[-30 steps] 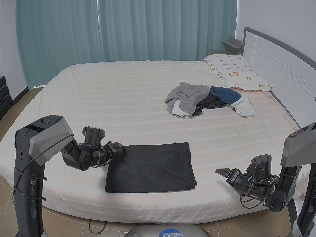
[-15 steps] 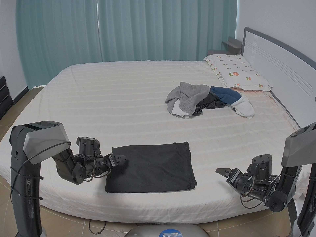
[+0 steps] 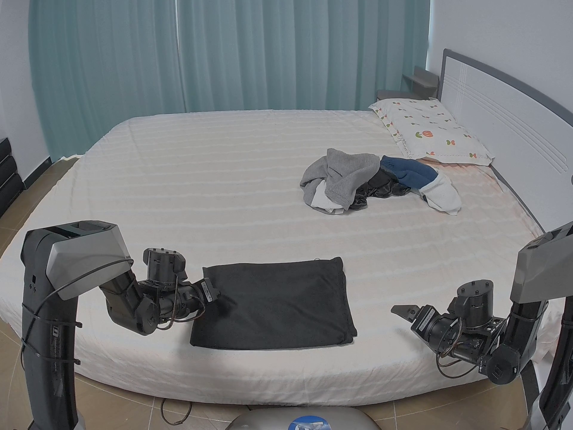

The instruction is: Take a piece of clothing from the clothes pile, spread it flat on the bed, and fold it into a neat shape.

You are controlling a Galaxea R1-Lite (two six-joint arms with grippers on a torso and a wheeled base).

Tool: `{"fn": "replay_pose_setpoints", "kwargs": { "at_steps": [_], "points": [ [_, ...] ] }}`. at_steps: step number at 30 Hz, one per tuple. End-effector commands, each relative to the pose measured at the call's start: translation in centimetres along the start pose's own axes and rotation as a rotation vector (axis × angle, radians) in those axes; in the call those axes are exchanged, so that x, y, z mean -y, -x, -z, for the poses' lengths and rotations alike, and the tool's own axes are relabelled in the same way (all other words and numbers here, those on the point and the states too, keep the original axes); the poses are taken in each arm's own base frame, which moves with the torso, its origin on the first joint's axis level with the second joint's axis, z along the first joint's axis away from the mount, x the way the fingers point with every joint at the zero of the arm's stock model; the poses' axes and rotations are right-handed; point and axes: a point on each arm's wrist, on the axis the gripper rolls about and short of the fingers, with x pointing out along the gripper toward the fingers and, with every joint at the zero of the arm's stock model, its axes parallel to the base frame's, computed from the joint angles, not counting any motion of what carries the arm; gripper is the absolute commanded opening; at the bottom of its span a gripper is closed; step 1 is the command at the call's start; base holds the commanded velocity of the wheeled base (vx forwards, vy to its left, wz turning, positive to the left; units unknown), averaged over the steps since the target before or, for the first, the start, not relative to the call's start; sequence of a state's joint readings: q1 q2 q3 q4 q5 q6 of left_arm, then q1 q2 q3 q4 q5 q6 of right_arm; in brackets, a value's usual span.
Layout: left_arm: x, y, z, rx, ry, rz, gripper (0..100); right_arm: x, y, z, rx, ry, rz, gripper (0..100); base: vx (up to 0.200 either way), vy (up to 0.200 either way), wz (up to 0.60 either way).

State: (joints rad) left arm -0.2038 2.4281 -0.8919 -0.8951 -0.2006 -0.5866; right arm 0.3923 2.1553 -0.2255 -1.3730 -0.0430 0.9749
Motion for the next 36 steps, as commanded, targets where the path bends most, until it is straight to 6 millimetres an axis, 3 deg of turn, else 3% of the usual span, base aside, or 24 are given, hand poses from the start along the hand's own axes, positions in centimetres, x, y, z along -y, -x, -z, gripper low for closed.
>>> {"fn": "replay_pose_setpoints", "kwargs": {
  "at_steps": [1,24,36],
  "points": [
    [-0.1,0.0,0.3,0.000,-0.001,-0.004,0,0.0,0.0,0.0,0.000,-0.001,0.000,100,0.000,0.000,0.00],
    [0.5,1.1,0.6,0.031,0.004,-0.070,0,0.2,0.0,-0.3,0.008,-0.009,0.002,100,0.000,0.000,0.00],
    [0.3,1.4,0.2,0.042,0.010,-0.077,0,0.2,0.0,-0.4,0.009,-0.011,0.003,100,0.000,0.200,0.00]
  ]
}}
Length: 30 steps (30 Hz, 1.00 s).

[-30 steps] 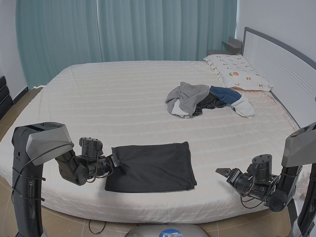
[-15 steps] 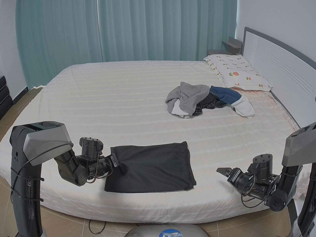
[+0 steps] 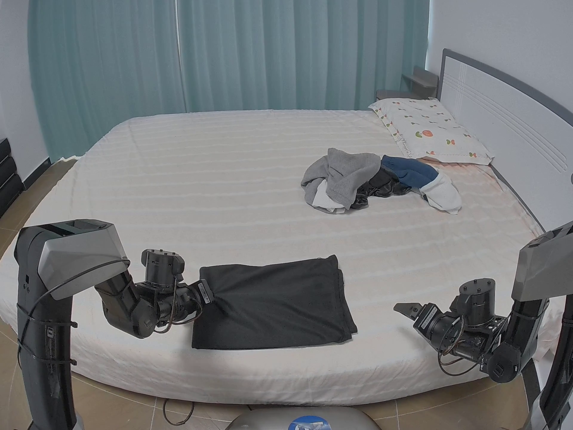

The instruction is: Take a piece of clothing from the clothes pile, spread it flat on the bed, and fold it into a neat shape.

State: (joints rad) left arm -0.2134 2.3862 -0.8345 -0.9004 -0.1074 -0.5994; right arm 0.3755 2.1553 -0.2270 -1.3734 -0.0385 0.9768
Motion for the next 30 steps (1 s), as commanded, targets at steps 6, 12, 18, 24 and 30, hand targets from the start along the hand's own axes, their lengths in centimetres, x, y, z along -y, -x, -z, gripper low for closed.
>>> {"fn": "replay_pose_setpoints", "kwargs": {
  "at_steps": [6,12,18,24,30],
  "points": [
    [-0.09,0.26,0.07,-0.003,0.002,-0.005,0,-0.04,-0.02,-0.02,0.001,-0.002,-0.002,100,0.000,0.200,0.00],
    [0.03,0.39,0.39,-0.008,0.001,-0.011,0,-0.06,-0.07,-0.08,0.005,-0.004,-0.006,100,0.000,0.200,0.00],
    [-0.01,0.57,0.48,-0.012,0.002,-0.014,0,0.00,-0.05,-0.23,0.009,-0.008,-0.005,100,0.000,0.200,0.00],
    [0.00,0.58,0.56,-0.015,0.001,-0.015,0,0.09,-0.07,-0.17,0.006,-0.007,-0.001,100,0.000,0.200,0.00],
    [-0.01,0.68,0.71,-0.019,-0.001,-0.015,0,0.09,-0.07,-0.17,0.006,-0.009,-0.001,100,0.000,0.200,0.00]
  ]
}}
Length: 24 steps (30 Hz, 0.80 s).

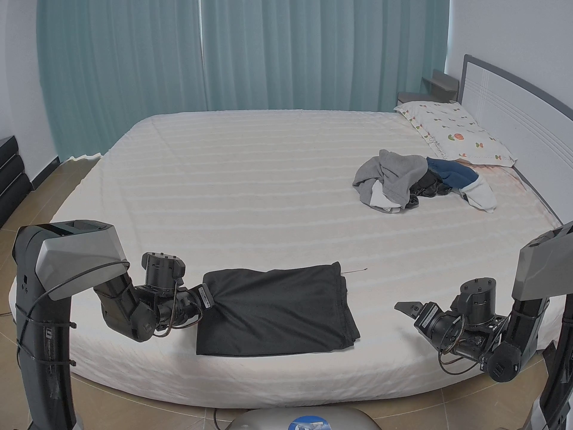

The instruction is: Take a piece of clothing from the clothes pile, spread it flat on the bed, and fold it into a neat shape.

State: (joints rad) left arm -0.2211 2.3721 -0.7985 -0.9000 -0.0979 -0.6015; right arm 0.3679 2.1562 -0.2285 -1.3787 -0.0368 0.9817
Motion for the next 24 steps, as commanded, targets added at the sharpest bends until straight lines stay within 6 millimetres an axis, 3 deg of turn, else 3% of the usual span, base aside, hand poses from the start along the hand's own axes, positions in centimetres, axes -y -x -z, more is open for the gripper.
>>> {"fn": "replay_pose_setpoints", "kwargs": {
  "at_steps": [1,21,24],
  "points": [
    [0.01,0.09,0.08,-0.002,-0.001,0.000,0,0.06,-0.05,0.05,-0.002,0.000,0.003,100,0.000,0.200,0.00],
    [0.29,0.42,0.51,-0.015,-0.007,-0.004,0,0.08,-0.11,0.07,0.003,-0.002,-0.005,100,0.000,0.200,0.00],
    [0.41,0.50,0.94,-0.028,-0.014,-0.005,0,0.03,-0.09,0.08,0.003,-0.001,-0.007,100,0.000,0.000,0.00]
  ]
}}
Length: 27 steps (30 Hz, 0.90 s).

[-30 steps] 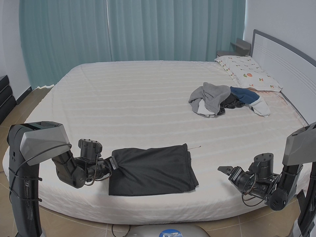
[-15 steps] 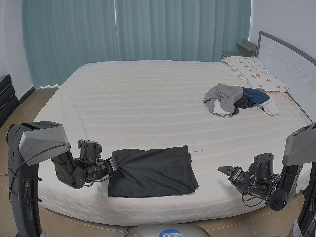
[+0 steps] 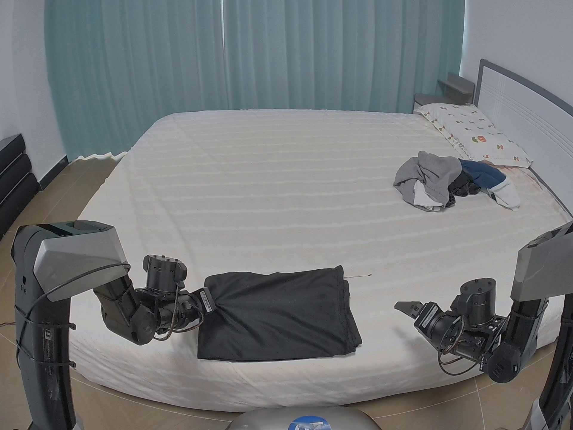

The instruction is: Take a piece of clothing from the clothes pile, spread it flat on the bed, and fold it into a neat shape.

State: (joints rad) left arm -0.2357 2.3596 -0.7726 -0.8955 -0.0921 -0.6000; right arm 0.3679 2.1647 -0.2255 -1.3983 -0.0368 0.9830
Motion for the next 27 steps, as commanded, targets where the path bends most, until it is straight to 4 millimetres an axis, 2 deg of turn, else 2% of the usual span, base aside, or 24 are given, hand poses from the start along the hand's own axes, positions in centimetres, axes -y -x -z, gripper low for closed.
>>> {"fn": "replay_pose_setpoints", "kwargs": {
  "at_steps": [1,12,13,22,27],
  "points": [
    [0.1,0.0,0.3,-0.009,-0.005,0.001,0,0.0,0.0,0.1,-0.002,0.002,0.000,100,0.000,0.000,0.00],
    [1.2,0.1,1.9,-0.030,-0.032,-0.016,0,-0.2,0.1,0.1,-0.002,0.004,-0.006,100,0.000,0.000,0.00],
    [1.4,0.2,2.0,-0.034,-0.035,-0.014,100,-0.1,0.1,0.2,-0.005,0.005,-0.005,100,0.000,0.000,0.00],
    [1.7,0.7,1.9,-0.027,-0.040,-0.007,100,-0.1,0.0,0.2,-0.007,0.005,-0.004,100,0.000,0.000,0.00],
    [1.8,0.2,1.0,0.007,0.002,0.008,100,-0.2,0.1,0.3,-0.008,0.008,-0.005,100,0.000,0.000,0.00]
  ]
}}
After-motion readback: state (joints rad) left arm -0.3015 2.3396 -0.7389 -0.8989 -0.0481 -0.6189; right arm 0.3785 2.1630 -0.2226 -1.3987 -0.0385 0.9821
